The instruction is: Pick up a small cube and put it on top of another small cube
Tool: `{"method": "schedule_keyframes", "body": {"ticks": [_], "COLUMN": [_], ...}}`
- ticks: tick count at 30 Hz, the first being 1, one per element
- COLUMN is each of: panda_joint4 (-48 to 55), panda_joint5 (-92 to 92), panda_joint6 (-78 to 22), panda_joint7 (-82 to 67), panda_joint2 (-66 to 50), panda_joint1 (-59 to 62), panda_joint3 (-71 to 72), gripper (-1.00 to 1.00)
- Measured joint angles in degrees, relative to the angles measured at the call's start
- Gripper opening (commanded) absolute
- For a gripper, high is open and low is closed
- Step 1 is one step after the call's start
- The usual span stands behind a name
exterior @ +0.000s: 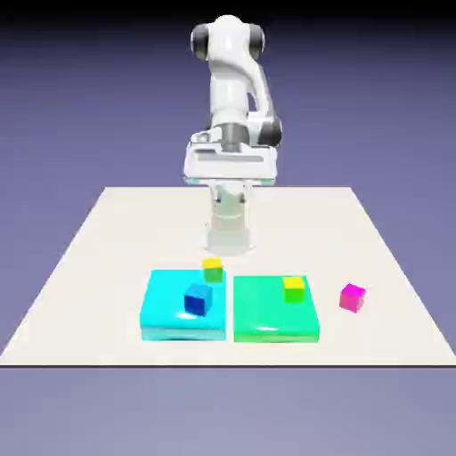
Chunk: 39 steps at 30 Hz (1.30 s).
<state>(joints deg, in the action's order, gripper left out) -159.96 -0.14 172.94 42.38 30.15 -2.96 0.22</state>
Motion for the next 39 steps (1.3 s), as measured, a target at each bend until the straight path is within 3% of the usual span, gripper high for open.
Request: {"method": "schedule_keyframes", "body": {"ticks": [21,28,29,39], "panda_joint4": [18.05,19.92,20.09,15.37], "panda_joint5": [-2.37,-3.81,-3.94,-2.91], "panda_joint6": [-18.57,-10.07,-9.29,-21.14], "panda_joint7": [-1.34,-0.27,-0.17,-2.86], "panda_joint2": [-43.59,-54.15,-55.1,-38.5], "panda_joint1": [-39.61,-41.0,-41.12,-35.26], "panda_joint3": [3.87,2.33,2.19,2.45], "gripper": [0.0,0.0,-1.0,-1.0]}}
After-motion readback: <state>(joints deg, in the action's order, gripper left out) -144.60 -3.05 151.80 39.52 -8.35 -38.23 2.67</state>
